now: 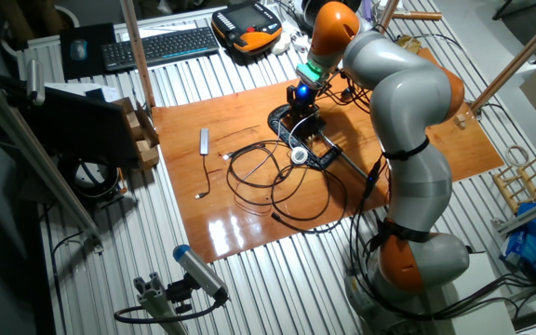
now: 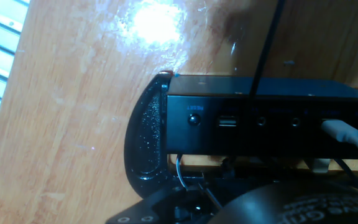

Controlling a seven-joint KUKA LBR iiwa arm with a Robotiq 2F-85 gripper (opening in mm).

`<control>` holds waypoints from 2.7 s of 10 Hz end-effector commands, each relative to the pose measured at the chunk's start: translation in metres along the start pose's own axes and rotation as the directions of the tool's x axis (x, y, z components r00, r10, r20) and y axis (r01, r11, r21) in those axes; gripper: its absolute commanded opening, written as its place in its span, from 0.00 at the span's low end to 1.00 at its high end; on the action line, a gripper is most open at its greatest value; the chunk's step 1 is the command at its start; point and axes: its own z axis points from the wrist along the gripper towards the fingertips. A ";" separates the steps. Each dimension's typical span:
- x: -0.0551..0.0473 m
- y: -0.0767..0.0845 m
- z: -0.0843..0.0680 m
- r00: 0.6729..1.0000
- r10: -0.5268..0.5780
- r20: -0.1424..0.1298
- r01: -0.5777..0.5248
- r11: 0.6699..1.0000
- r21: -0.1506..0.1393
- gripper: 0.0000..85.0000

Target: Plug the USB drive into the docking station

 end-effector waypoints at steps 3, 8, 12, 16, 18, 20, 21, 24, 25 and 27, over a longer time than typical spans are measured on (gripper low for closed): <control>0.000 -0.002 0.003 1.000 -0.003 0.001 0.003 1.000 -0.001 0.40; -0.002 -0.003 0.008 1.000 -0.005 0.002 0.005 1.000 -0.008 0.40; -0.003 -0.002 0.007 1.000 -0.006 0.003 0.006 1.000 -0.006 0.40; -0.005 -0.002 0.006 1.000 -0.009 0.002 0.009 1.000 -0.004 0.20; -0.005 -0.002 0.007 1.000 -0.011 0.002 0.011 1.000 -0.004 0.20; -0.005 -0.002 0.006 1.000 -0.027 -0.012 0.026 0.999 -0.020 0.00; -0.005 -0.001 0.004 1.000 -0.025 -0.014 0.025 0.999 -0.023 0.00; 0.000 0.005 -0.013 1.000 -0.016 -0.017 0.016 1.000 -0.014 0.00; 0.002 0.007 -0.020 1.000 -0.010 -0.017 0.010 1.000 -0.010 0.00; 0.005 0.009 -0.034 1.000 -0.013 -0.008 0.013 1.000 -0.009 0.00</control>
